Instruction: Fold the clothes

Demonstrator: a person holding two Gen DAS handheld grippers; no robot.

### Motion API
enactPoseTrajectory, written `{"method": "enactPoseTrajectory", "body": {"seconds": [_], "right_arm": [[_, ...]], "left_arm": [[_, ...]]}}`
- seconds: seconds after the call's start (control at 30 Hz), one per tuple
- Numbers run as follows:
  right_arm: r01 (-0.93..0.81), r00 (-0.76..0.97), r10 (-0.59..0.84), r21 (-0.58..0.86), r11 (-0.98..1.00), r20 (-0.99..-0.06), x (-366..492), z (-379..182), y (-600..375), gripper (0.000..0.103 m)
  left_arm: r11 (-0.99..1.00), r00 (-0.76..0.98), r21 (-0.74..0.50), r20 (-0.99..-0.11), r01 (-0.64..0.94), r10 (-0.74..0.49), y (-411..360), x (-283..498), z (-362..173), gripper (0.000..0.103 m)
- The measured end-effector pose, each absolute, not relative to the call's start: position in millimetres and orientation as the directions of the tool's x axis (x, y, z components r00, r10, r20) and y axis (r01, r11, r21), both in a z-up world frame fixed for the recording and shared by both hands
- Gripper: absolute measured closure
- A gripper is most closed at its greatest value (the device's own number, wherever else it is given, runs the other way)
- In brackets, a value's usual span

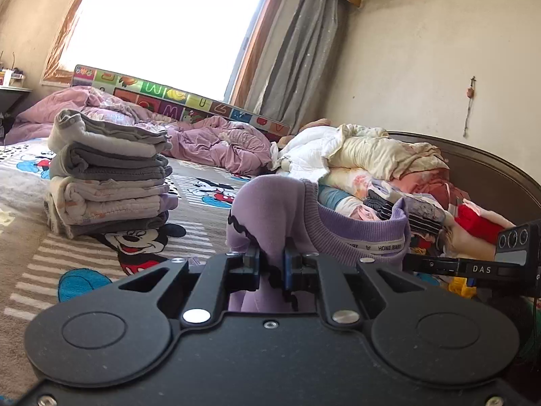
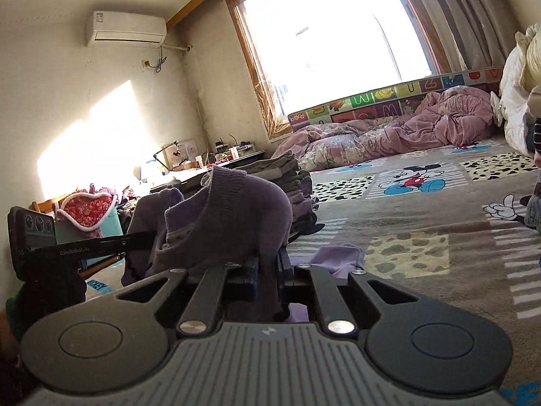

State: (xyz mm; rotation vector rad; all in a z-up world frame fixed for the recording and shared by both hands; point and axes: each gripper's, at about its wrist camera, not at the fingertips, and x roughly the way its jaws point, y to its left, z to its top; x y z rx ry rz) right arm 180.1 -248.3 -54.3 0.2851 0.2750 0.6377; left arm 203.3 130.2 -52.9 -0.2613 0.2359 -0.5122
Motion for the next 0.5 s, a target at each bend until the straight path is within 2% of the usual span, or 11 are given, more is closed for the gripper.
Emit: {"method": "enactPoseTrajectory", "body": {"seconds": [0.3, 0.5], "right_arm": [[-0.458, 0.736, 0.642, 0.540, 0.706, -0.215, 301.4, -78.6, -247.9, 0.091], [-0.402, 0.731, 0.632, 0.585, 0.705, -0.259, 350.1, -106.0, -248.7, 0.091]], "left_arm": [[0.829, 0.851, -0.439, -0.227, 0.345, -0.474, 145.5, 296.1, -75.3, 0.093], [0.841, 0.825, -0.456, -0.325, 0.292, -0.463, 145.0, 343.3, -90.1, 0.093]]}}
